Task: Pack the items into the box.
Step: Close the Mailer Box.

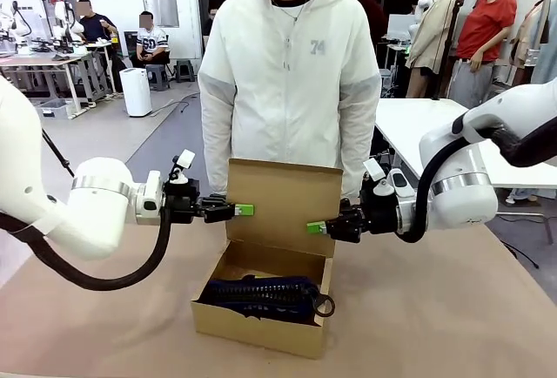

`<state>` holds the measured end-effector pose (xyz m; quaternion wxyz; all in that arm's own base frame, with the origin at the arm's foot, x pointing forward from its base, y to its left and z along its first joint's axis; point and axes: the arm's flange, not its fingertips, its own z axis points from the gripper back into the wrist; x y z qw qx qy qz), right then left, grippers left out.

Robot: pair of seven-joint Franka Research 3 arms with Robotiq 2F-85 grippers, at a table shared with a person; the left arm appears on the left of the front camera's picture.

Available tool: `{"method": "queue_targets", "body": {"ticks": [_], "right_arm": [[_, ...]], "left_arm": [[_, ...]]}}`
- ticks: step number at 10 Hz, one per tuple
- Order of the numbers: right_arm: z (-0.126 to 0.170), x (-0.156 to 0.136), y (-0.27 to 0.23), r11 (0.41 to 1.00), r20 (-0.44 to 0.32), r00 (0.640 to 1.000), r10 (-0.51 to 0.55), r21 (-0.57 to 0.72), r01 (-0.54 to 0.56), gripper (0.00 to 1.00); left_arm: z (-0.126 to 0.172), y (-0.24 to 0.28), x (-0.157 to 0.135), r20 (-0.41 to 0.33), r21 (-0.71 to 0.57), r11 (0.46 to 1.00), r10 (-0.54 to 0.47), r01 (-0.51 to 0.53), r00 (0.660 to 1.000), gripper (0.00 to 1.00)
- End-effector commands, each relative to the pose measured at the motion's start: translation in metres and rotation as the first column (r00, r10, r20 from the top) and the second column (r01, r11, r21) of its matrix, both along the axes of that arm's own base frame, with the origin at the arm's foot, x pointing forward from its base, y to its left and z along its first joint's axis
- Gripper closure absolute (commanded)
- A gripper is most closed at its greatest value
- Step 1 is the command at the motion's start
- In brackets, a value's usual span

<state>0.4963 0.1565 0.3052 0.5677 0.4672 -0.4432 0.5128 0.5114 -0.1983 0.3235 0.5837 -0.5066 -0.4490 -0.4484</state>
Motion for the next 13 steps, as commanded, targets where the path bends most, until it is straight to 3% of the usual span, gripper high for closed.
{"method": "queue_targets", "body": {"ticks": [1, 4, 7, 9, 13], "right_arm": [[0.003, 0.003, 0.002, 1.000, 0.065, 0.998, -0.020, 0.025, 0.018, 0.72], [0.022, 0.002, -0.001, 0.999, 0.193, 0.980, -0.048, -0.010, 0.050, 0.72], [0.028, -0.002, 0.008, 0.996, 0.273, 0.961, 0.039, -0.082, -0.018, 0.72], [0.033, -0.021, 0.010, 0.995, 0.323, 0.943, 0.084, -0.076, -0.062, 0.72], [0.038, -0.044, 0.013, 0.996, 0.337, 0.938, 0.085, -0.061, -0.068, 0.72]], "left_arm": [[0.003, 0.000, -0.001, 0.076, -0.014, 1.000, -0.009, 0.010, 0.997, 0.88], [0.013, 0.004, -0.001, 0.248, -0.043, 0.997, 0.075, -0.067, 0.966, 0.88], [0.019, 0.000, -0.002, 0.299, 0.007, 0.999, 0.028, -0.032, 0.954, 0.88], [0.024, -0.001, -0.022, 0.344, 0.066, 0.998, -0.011, -0.012, 0.939, 0.88], [0.035, -0.004, -0.059, 0.381, 0.151, 0.988, -0.047, -0.012, 0.924, 0.88]]}}
